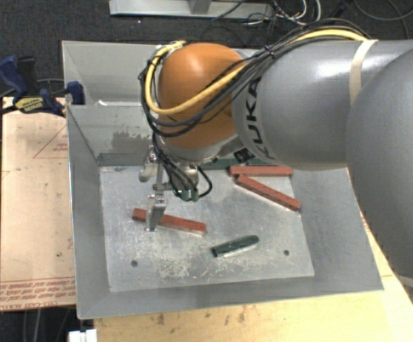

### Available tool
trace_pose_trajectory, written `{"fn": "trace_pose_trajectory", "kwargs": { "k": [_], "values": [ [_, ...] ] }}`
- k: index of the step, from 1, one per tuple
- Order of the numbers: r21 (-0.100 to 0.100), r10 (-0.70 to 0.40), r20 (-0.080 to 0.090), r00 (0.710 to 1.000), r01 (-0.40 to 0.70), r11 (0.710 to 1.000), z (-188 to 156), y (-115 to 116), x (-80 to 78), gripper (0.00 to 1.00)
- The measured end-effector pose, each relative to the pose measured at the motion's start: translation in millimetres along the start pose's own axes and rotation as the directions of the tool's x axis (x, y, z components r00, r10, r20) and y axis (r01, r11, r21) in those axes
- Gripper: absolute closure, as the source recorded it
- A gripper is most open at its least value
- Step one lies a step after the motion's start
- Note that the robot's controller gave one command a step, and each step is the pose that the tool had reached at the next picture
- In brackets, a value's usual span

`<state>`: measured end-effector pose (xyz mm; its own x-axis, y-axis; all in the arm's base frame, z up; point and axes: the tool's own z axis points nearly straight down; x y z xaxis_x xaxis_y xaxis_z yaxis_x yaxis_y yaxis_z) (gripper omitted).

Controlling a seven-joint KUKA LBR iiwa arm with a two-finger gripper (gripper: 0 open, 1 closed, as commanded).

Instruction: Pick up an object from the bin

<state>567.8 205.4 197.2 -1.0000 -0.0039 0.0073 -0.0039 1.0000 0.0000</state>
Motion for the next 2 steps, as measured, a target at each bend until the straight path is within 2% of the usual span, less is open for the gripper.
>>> {"fn": "trace_pose_trajectory", "kwargs": {
  "k": [1, 2],
  "values": [
    [-0.001, 0.003, 0.008, 1.000, -0.003, 1.000, -4.8, -1.1, -1.8, 0.00],
    [-0.004, -0.110, 0.014, 0.994, 0.110, 0.994, 121.4, -31.4, 22.1, 1.00]
  ]
}}
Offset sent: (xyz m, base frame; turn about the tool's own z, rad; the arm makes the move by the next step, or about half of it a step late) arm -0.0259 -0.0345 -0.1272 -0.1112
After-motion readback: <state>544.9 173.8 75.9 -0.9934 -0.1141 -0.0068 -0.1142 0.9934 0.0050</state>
